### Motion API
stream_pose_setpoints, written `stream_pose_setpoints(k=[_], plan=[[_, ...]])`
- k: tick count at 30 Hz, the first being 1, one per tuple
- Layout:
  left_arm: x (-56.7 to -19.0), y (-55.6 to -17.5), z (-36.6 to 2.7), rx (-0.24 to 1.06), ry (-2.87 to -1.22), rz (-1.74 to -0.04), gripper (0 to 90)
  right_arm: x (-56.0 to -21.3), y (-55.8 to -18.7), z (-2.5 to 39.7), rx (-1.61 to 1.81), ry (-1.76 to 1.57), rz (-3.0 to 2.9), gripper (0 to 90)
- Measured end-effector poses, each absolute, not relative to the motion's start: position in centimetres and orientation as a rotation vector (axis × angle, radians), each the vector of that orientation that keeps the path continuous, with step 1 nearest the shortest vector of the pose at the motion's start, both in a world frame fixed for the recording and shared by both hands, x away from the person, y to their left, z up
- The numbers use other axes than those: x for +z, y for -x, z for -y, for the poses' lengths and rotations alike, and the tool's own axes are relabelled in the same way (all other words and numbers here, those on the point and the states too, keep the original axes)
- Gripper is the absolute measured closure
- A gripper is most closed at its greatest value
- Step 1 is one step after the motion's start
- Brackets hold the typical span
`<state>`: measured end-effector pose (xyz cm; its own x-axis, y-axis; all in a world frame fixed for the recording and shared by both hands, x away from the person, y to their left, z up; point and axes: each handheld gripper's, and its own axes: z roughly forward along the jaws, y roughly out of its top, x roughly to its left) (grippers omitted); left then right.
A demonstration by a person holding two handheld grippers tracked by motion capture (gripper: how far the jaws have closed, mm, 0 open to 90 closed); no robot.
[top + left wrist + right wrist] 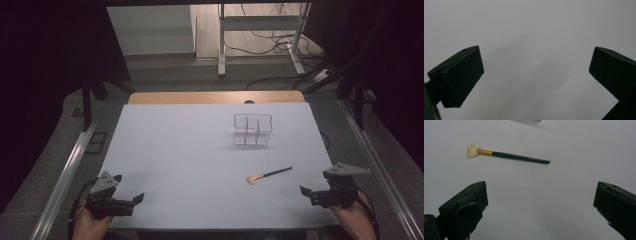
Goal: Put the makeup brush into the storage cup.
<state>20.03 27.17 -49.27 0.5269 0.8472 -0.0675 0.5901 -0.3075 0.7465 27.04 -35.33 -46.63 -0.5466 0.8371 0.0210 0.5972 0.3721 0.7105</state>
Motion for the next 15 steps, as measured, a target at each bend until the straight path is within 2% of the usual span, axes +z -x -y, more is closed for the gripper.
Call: stream_pose_setpoints(k=[9,15], plan=[[-49.36,-20.22,-27.59,0.36,-1.961,-1.197,0.0,-46.65,-27.06,35.17,0.966,-1.237,-2.315,0.0],[-49.36,-20.2,-27.55,0.371,-1.962,-1.195,0.0,-46.88,-27.21,35.05,0.943,-1.232,-2.348,0.0]])
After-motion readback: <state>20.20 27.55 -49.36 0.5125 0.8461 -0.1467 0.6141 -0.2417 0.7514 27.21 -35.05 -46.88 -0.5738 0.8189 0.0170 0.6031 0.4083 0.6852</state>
